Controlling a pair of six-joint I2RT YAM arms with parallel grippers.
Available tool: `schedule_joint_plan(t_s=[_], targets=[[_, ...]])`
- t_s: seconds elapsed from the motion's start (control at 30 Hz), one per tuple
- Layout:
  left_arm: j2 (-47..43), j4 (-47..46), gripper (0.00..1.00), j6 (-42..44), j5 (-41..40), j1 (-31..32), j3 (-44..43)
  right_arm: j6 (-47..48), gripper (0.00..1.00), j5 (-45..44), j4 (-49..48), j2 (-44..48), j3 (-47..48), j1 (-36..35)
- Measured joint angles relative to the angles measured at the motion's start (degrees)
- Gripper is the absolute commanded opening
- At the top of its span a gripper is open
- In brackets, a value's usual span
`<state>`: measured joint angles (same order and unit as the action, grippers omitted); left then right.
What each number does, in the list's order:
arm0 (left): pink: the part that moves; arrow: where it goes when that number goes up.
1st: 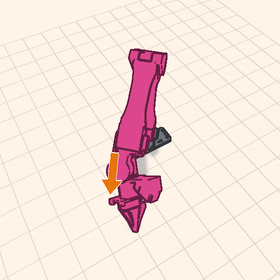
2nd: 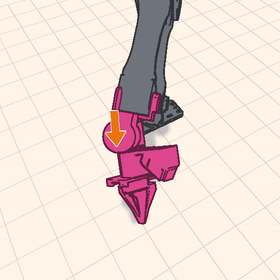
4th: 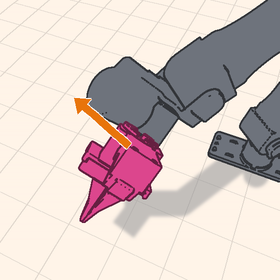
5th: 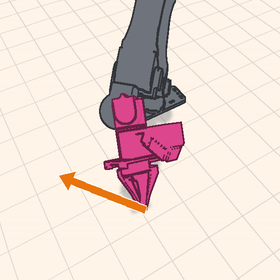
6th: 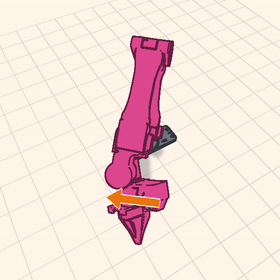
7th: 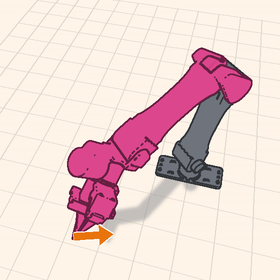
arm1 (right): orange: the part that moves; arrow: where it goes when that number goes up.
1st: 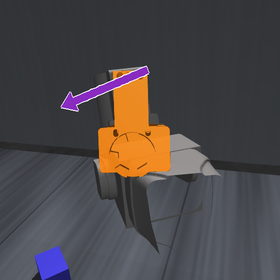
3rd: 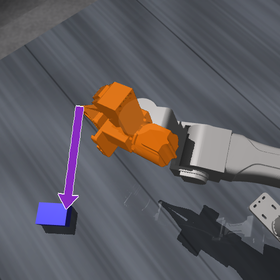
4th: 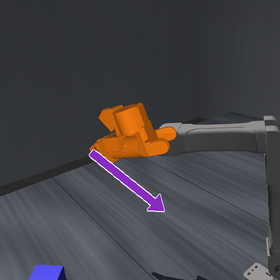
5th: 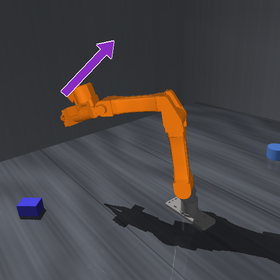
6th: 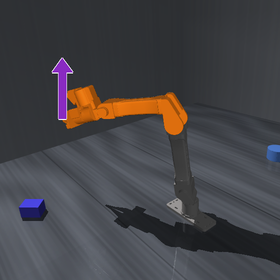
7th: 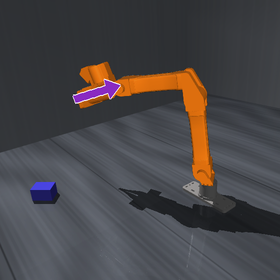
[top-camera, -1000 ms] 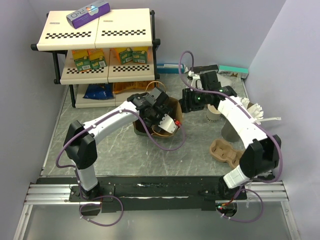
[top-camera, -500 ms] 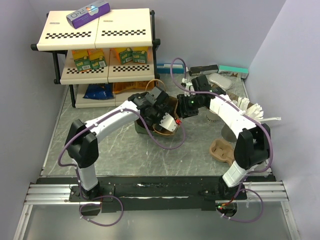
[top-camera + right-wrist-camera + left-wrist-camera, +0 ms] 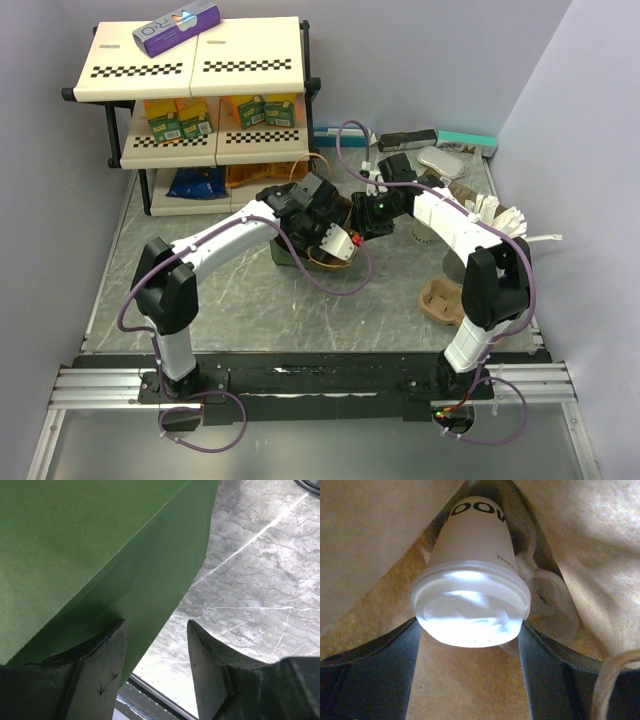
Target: Pack the takeout coffee
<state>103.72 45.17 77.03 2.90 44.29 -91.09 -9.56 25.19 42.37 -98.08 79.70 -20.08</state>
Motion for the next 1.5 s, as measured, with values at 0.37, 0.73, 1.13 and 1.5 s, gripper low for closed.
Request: schedule_joint_plan(t_s=[0.37, 0.73, 1.13, 1.5], targets=[[-0.3, 1.2, 0.01, -6.3, 3.2, -4.4, -3.8, 0.1, 0.60, 1.3, -0.5, 0.0, 0.0, 0.0], [-4.3, 5.5, 0.01, -11.0, 7.0, -7.4, -5.3, 0.5, 0.60, 2.3, -0.8, 2.1, -0.6, 0.0], [-12.8, 6.6, 0.01, -12.2, 13.7, -11.8, -2.8, 3.8, 0.62, 4.5, -0.5, 7.1, -0.8, 0.0], [-14.5, 6.5, 0.01, -14.0, 15.3, -14.3, -2.8, 14.8, 0.64, 9.4, -4.7, 22.9, 0.3, -0.2]])
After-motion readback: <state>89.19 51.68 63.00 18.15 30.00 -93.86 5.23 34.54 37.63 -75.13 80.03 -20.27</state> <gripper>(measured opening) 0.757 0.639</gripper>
